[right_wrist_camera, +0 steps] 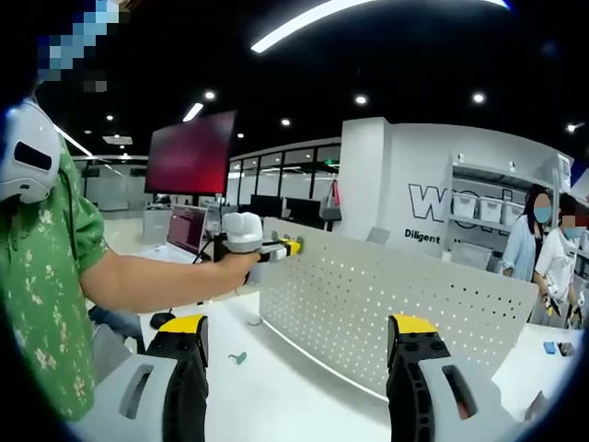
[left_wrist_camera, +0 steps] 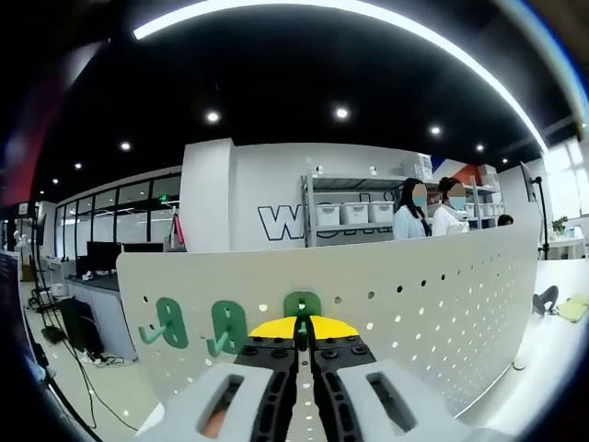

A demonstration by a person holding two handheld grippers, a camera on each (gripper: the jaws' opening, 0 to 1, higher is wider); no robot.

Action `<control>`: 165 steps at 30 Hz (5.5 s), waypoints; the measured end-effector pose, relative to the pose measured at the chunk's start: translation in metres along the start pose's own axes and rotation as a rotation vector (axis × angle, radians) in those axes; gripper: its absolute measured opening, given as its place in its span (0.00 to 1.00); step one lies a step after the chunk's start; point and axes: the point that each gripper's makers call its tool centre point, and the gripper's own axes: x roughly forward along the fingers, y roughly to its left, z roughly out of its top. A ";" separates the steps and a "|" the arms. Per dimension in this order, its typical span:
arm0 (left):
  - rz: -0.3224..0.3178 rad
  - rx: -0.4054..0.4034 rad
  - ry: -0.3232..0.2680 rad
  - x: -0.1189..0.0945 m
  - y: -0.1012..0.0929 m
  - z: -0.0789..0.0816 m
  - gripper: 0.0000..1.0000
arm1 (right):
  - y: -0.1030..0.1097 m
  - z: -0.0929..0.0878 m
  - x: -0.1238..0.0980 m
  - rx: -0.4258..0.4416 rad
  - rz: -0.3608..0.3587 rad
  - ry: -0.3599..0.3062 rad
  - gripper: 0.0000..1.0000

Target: Insert the hook assembly into the mounting plate slot until the hook locks in place.

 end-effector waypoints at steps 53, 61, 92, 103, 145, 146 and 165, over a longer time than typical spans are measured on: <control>0.002 0.024 0.024 -0.001 -0.003 -0.005 0.09 | 0.003 -0.004 0.002 -0.008 0.014 0.017 0.81; -0.012 0.011 0.023 0.000 -0.005 -0.006 0.13 | 0.003 -0.003 0.002 -0.008 0.014 0.017 0.81; -0.050 -0.011 -0.001 -0.024 -0.010 0.002 0.31 | 0.012 0.002 0.005 -0.023 0.033 0.009 0.81; -0.086 -0.002 -0.013 -0.042 -0.017 0.012 0.35 | 0.019 0.009 0.002 -0.035 0.042 -0.003 0.81; -0.147 -0.002 0.088 -0.160 -0.014 -0.035 0.40 | 0.047 -0.034 0.019 -0.004 0.096 0.070 0.82; -0.146 -0.003 0.093 -0.162 -0.014 -0.036 0.40 | 0.047 -0.036 0.020 0.000 0.098 0.071 0.82; -0.132 -0.041 0.198 -0.200 -0.011 -0.089 0.39 | 0.044 -0.090 0.043 0.079 0.111 0.148 0.81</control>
